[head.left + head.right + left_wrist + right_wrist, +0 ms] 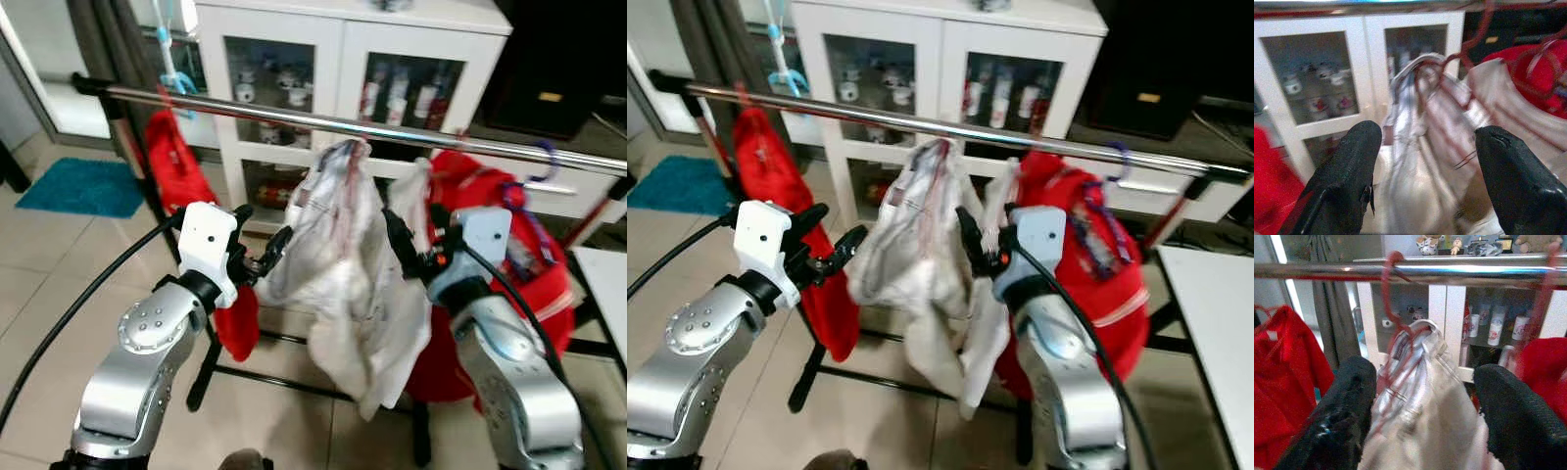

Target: Hang hanger

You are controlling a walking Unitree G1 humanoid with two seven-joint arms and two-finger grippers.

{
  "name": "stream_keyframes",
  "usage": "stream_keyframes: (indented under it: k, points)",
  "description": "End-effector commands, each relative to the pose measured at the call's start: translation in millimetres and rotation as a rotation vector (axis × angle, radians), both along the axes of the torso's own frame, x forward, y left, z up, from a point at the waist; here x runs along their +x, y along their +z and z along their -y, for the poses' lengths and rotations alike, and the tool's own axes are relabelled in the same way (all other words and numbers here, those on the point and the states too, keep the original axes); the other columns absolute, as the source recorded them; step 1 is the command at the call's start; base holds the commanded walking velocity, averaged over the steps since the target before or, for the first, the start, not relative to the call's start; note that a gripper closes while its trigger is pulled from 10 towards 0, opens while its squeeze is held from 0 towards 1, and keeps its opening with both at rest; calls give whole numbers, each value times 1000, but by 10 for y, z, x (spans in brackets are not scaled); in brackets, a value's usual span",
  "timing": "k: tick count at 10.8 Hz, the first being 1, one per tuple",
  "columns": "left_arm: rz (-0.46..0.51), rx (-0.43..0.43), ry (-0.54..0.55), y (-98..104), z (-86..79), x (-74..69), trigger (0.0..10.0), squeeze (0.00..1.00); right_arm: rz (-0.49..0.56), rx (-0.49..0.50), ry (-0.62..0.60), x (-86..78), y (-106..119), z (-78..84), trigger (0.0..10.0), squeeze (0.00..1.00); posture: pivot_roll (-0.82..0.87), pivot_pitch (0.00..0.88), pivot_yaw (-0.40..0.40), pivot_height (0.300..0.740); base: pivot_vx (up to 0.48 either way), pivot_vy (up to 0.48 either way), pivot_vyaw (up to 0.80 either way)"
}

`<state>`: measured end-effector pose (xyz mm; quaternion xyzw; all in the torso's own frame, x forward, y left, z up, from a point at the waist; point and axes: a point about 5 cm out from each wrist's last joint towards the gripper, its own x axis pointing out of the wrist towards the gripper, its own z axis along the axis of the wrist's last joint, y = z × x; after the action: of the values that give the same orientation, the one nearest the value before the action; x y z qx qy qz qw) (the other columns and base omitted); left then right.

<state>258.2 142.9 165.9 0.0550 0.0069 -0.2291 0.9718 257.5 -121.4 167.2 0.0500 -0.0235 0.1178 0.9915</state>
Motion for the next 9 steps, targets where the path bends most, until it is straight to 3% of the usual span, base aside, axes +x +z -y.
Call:
stream_keyframes:
  k: [1,3,6,8,9]
  points:
    - [7,6,3,13,21,22,10000,0,3,-7,-17,5,17,-5,10000,1000,27,34,-19,740,0,349,0]
    - [12,4,6,25,26,40,10000,0,6,-4,-20,5,22,-19,10000,1000,30,35,-21,740,0,364,0]
    - [16,10,22,38,49,49,10000,0,-84,6,-52,22,-128,0,10000,1000,54,37,-27,740,0,0,0]
    - [28,42,28,37,44,23,10000,0,-87,3,-55,30,-151,16,10000,1000,61,38,-26,740,0,0,0]
    - [31,48,26,38,51,20,10000,0,-84,4,-47,32,-159,9,10000,1000,64,36,-24,740,0,-428,0]
